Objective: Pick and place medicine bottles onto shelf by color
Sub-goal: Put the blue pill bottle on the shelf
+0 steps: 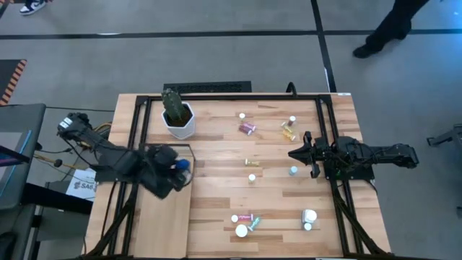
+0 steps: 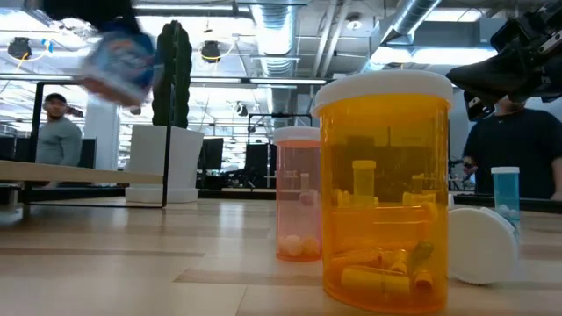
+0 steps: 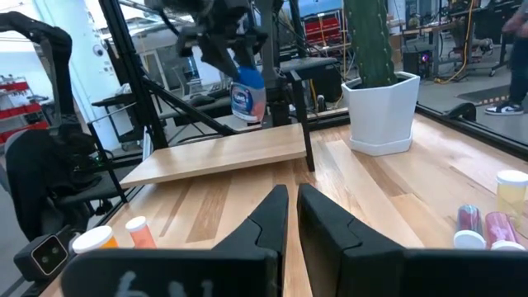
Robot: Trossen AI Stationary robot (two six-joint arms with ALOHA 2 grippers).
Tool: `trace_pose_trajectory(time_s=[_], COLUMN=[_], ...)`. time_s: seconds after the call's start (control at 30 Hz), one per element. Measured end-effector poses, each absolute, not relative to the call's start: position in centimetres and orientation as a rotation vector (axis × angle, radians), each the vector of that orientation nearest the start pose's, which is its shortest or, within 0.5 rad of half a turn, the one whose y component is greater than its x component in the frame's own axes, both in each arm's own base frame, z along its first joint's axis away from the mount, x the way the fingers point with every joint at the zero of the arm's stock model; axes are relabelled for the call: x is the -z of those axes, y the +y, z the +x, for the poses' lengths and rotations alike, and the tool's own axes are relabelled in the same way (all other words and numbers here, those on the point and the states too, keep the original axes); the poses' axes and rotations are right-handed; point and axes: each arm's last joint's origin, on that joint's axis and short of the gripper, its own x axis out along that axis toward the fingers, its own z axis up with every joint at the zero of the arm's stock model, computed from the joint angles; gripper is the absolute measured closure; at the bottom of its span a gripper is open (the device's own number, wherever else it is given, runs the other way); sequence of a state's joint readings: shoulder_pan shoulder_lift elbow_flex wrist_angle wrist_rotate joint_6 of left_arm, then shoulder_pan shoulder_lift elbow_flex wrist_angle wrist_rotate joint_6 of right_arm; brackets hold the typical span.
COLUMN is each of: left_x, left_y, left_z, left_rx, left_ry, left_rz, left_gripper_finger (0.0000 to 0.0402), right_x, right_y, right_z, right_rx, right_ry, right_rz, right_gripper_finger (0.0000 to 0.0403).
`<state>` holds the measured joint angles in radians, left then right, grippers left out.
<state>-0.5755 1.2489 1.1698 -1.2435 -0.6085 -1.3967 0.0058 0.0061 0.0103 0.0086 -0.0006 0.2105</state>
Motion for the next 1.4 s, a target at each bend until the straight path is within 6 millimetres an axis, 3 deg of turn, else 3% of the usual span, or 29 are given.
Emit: trace_pose_trajectory(time_s=[0.2, 0.63, 0.93, 1.4], left_x=[-28.8, -22.6, -22.2, -22.4], left_y=[-10.6, -9.9, -9.4, -10.2], left_z=[15.9, 13.4, 13.3, 12.7], left_rx=[-0.933, -1.212, -1.246, -1.228], left_ry=[0.841, 0.7, 0.696, 0.791], left_rz=[-0.566, -0.691, -0.674, -0.693], left_gripper_finger=[0.0248, 0.0248, 0.0248, 0.0248], right_x=[-16.7, -16.7, -16.7, -16.7], right_y=[0.1, 0.1, 0.1, 0.1], right_z=[9.7, 9.7, 9.7, 9.7], right_rx=[-0.007, -0.007, -0.007, -0.007], right_ry=[-0.012, -0.012, -0.012, -0.012], right_rz=[0.21, 0.21, 0.211, 0.211], right_gripper_finger=[0.0347, 0.0347, 0.0347, 0.0347])
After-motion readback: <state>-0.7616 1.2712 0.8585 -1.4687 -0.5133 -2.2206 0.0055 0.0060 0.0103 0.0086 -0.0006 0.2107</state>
